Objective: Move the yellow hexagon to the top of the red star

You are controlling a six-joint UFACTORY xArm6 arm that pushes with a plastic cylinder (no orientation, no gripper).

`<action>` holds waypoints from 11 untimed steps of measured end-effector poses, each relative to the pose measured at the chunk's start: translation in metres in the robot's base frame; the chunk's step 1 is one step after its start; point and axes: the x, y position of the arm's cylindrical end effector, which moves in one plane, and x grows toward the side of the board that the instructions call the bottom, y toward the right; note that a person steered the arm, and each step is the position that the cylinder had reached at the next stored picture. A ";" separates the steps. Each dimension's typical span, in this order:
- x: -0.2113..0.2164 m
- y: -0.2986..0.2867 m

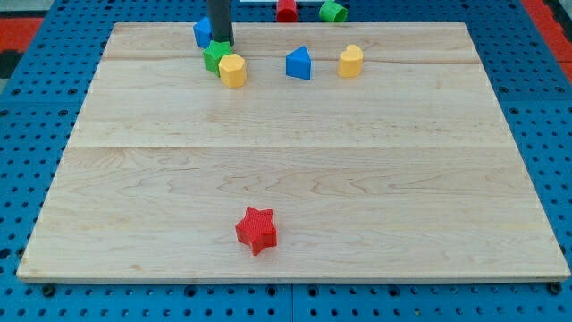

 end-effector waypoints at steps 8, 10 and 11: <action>0.158 0.062; 0.078 0.238; 0.018 0.224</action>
